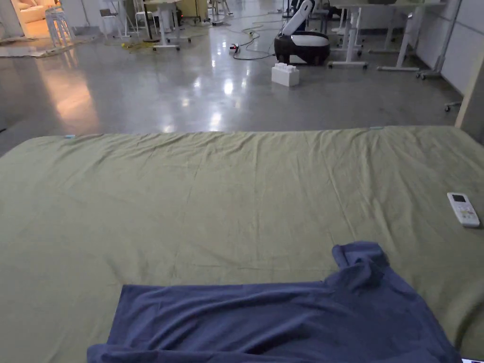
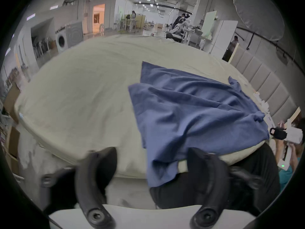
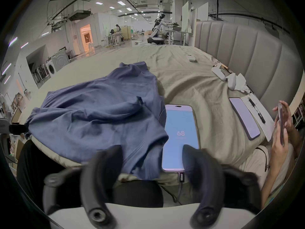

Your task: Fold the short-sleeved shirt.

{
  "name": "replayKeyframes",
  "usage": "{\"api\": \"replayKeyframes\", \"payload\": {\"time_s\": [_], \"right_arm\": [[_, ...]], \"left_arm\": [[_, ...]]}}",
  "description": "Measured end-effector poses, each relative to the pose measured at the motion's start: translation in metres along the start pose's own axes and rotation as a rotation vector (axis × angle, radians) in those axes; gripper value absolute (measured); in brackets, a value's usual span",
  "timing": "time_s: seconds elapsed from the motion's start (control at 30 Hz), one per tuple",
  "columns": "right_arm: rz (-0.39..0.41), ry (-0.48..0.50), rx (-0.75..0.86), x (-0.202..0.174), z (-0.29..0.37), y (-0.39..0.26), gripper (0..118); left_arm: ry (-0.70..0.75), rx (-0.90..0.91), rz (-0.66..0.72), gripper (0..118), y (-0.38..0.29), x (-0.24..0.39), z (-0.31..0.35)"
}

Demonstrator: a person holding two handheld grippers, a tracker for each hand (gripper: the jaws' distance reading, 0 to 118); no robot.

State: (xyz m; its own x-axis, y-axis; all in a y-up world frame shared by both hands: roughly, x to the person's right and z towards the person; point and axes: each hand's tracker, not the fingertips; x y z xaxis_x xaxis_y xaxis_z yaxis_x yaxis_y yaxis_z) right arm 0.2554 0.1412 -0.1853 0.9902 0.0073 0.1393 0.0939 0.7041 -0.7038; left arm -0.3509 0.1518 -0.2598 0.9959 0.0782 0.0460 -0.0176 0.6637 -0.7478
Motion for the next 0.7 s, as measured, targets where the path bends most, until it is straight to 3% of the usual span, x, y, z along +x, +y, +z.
{"api": "replayKeyframes", "payload": {"time_s": [0.1, 0.27, 0.37, 0.5, 0.6, 0.63, 0.7], "right_arm": [[-0.089, 0.036, 0.096, 0.007, 0.027, 0.01, 79], [-0.234, 0.107, 0.389, -0.007, 0.095, 0.04, 79], [-0.177, 0.125, 0.519, -0.027, 0.126, 0.054, 79], [-0.002, 0.106, 0.58, -0.052, 0.15, 0.064, 79], [0.027, 0.112, 0.574, -0.064, 0.157, 0.065, 79], [0.032, 0.117, 0.574, -0.068, 0.159, 0.064, 79], [0.044, 0.149, 0.583, -0.071, 0.162, 0.06, 73]], "left_arm": [[-0.001, 0.172, -0.018, 96, 0.014, 0.008, 0.048], [-0.023, 0.519, -0.087, 96, 0.04, 0.056, 0.136], [-0.049, 0.644, -0.129, 96, 0.046, 0.085, 0.167], [-0.057, 0.739, -0.182, 95, 0.047, 0.113, 0.186], [-0.075, 0.735, -0.168, 91, 0.045, 0.123, 0.189], [-0.083, 0.741, -0.16, 85, 0.043, 0.125, 0.19], [-0.077, 0.76, -0.148, 56, 0.039, 0.126, 0.191]]}}
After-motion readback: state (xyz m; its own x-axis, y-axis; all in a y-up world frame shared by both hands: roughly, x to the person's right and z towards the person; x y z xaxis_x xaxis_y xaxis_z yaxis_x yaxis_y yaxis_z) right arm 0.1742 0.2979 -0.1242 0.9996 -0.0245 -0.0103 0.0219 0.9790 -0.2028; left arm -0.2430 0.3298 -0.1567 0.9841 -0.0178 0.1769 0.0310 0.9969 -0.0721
